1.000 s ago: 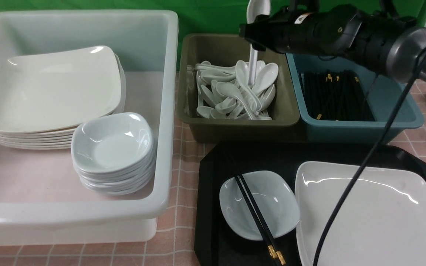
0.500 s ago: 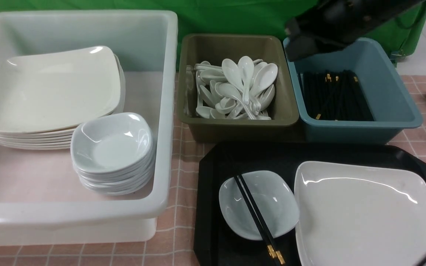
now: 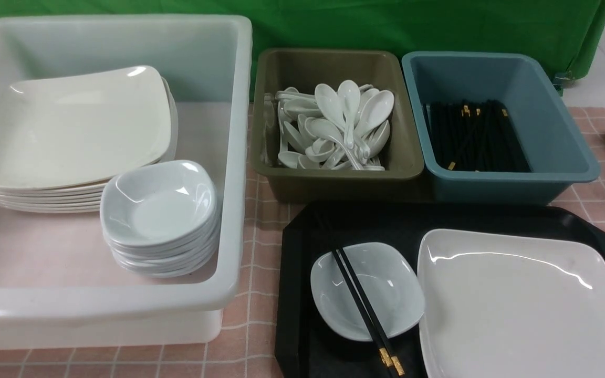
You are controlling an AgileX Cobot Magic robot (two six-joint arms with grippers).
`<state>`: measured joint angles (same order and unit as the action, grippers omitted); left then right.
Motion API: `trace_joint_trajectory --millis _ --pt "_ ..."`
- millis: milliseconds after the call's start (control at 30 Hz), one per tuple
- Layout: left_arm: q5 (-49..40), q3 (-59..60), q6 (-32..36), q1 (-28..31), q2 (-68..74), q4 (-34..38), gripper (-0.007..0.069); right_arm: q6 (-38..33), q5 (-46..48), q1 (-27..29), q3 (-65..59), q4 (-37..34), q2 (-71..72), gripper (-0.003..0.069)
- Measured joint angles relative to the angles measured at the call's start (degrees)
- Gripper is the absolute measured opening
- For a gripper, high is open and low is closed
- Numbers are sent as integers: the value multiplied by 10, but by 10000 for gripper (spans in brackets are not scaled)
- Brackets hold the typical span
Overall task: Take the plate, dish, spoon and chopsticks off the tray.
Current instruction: Use the left arm to grab a pair of chopsticks from the plate
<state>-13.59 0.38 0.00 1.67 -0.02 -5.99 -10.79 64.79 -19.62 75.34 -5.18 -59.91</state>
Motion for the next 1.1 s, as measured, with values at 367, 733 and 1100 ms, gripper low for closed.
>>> trace_joint_trajectory --millis 367,733,1100 --pt "105 0 -324 0 0 593 20 15 -102 0 -307 9 327 41" --pt "227 -73 -426 -2 2 439 20 15 -102 0 -340 9 348 57" --pt "-382 -557 -72 -2 427 359 -3 15 -107 0 -340 10 348 62"
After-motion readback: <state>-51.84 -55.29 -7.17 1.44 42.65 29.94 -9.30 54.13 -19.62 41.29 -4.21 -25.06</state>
